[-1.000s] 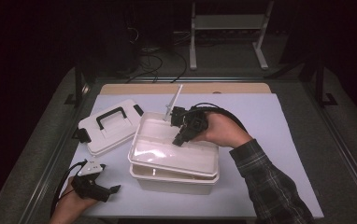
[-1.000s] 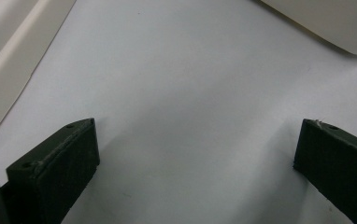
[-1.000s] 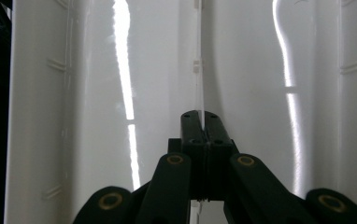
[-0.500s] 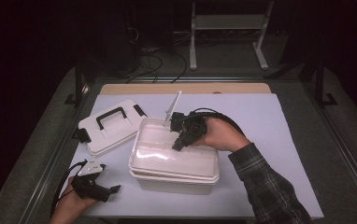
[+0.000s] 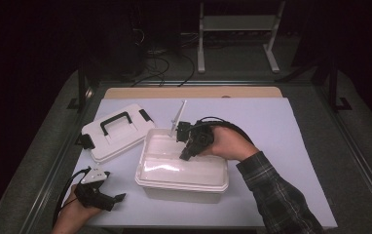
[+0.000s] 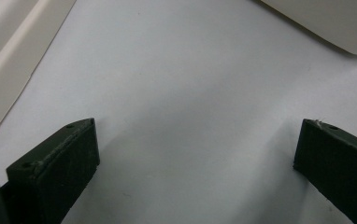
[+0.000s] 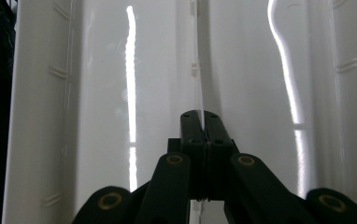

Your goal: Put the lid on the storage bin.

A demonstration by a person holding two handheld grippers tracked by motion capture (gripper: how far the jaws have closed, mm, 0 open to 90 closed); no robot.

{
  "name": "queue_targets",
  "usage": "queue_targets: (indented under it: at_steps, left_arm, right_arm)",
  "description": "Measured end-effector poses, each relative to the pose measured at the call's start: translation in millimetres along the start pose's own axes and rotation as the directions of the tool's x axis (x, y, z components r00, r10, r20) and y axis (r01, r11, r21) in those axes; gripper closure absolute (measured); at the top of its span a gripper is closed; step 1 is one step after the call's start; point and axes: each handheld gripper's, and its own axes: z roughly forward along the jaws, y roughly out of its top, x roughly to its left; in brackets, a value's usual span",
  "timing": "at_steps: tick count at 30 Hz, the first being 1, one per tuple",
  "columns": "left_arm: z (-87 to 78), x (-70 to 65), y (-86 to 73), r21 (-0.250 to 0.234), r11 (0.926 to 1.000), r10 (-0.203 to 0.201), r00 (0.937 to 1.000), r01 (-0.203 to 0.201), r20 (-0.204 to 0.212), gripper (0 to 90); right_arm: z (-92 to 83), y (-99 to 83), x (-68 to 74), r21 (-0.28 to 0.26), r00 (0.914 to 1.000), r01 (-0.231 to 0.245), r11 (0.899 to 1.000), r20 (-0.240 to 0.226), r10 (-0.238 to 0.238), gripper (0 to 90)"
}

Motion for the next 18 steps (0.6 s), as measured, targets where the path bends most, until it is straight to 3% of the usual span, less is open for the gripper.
queue_targets:
  at_steps: [1,2,4,5,8,13,18]
  left_arm:
    - [0.0,0.0,0.0,0.000,1.0000,0.000,1.0000,0.000,0.000,0.0]
    - [0.0,0.0,0.0,0.000,1.0000,0.000,1.0000,0.000,0.000,0.0]
    - [0.0,0.0,0.0,0.000,1.0000,0.000,1.0000,0.000,0.000,0.0]
    - [0.0,0.0,0.0,0.000,1.0000,0.000,1.0000,0.000,0.000,0.0]
    - [0.0,0.0,0.0,0.000,1.0000,0.000,1.0000,0.000,0.000,0.0]
    - [0.0,-0.1,0.0,0.000,1.0000,0.000,1.0000,0.000,0.000,0.0]
    - [0.0,0.0,-0.1,0.000,1.0000,0.001,1.0000,-0.001,0.000,0.0]
  right_arm:
    - [0.5,-0.3,0.0,0.003,1.0000,-0.001,1.000,0.000,0.001,84.8]
    - [0.9,-1.0,-0.3,-0.001,0.9998,-0.011,1.000,0.015,0.011,70.3]
    - [-0.3,-1.8,-0.4,-0.008,0.9996,-0.014,1.000,0.026,0.015,66.8]
    - [-4.7,-3.8,-0.5,-0.028,0.9987,-0.026,0.999,0.042,0.027,59.2]
    - [-11.1,-7.0,-0.6,-0.050,0.9978,-0.031,0.998,0.056,0.034,53.7]
    - [-29.4,-22.8,0.4,-0.111,0.9910,-0.062,0.992,0.111,0.074,35.2]
    - [-38.6,-40.6,0.2,-0.142,0.9853,-0.085,0.986,0.135,0.104,31.5]
